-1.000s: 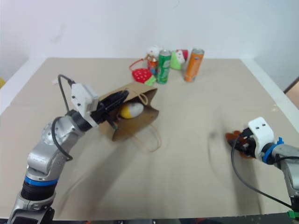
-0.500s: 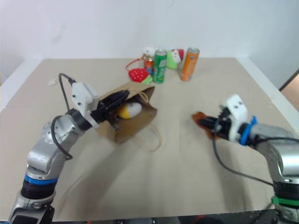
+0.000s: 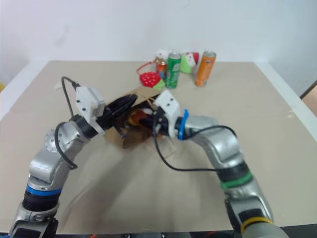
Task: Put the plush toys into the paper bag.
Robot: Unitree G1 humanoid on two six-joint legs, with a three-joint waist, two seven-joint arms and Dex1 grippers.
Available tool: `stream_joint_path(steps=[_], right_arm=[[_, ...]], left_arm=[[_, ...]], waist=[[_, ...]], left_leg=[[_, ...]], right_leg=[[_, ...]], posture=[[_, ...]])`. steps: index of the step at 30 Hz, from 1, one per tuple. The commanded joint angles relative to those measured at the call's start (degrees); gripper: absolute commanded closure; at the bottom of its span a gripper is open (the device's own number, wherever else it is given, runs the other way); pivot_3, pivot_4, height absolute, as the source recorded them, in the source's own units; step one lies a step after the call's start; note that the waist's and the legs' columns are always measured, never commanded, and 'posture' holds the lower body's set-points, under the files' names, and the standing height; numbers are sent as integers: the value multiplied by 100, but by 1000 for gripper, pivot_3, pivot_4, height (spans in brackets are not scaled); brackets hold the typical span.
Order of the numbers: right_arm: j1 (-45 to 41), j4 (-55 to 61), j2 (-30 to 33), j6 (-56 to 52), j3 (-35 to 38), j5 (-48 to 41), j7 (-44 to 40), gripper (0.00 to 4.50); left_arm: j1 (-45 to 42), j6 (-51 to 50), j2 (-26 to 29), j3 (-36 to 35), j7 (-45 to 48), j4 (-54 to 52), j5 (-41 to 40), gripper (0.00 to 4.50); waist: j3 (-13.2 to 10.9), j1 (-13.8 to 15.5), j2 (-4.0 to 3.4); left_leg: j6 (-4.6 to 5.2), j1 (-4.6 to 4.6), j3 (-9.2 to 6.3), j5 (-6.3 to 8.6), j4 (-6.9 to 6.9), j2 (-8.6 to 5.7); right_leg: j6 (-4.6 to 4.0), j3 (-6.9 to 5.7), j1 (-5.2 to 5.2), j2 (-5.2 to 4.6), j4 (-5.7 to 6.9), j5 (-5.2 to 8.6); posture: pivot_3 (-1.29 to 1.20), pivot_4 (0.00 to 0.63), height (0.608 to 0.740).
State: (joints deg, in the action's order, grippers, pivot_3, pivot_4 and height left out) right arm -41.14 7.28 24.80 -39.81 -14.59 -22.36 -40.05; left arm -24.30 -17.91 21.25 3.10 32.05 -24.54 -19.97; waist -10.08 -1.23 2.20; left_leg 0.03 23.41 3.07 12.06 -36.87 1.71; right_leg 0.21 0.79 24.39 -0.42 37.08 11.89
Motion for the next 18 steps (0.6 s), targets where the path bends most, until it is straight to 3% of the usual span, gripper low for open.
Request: stream_joint_path(steps=[1, 6, 11, 12, 13, 18], right_arm=[[-498, -989, -303, 1136, -250, 720, -39, 4490], [-813, -1899, -769, 2023, -310, 1229, 8, 4490], [-745, -2142, -1022, 2248, -280, 1392, -114, 4490], [-728, -2139, -1063, 2211, -237, 1365, -140, 3486], [-712, -2111, -1084, 2166, -207, 1340, -177, 3243], [-551, -1549, -836, 1963, -93, 1185, -569, 967]], left_arm=[[-38, 52, 18, -18, -49, -230, 46, 4500], [8, -3, 9, -17, -110, -355, 57, 4500], [34, -38, 5, -17, -137, -396, 84, 4500], [34, -44, 3, -18, -139, -398, 88, 4500], [33, -48, 3, -20, -140, -399, 90, 4500], [6, -46, -8, -35, -148, -358, 91, 4500]], waist=[[0, -2, 0], [0, -2, 0], [0, -3, 0], [0, -3, 0], [0, -2, 0], [0, -2, 0]], left_leg=[[0, 0, 1, 0, 1, 1], [0, 2, 2, 0, 8, 3], [0, 2, 1, 0, 11, 4], [0, 1, 1, 0, 11, 4], [0, 1, 1, 0, 11, 5], [0, 0, 1, 0, 10, 5]], right_leg=[[0, 3, 0, 2, -1, 0], [-3, 9, 6, 3, -1, 1], [-5, 8, 6, 2, -1, 2], [-5, 8, 6, 2, 0, 2], [-6, 8, 6, 2, 0, 2], [-6, 7, 5, 2, 1, 1]], posture=[[0, 150, 740], [0, 150, 740], [0, 150, 740], [0, 150, 740], [0, 150, 740], [0, 150, 740]])
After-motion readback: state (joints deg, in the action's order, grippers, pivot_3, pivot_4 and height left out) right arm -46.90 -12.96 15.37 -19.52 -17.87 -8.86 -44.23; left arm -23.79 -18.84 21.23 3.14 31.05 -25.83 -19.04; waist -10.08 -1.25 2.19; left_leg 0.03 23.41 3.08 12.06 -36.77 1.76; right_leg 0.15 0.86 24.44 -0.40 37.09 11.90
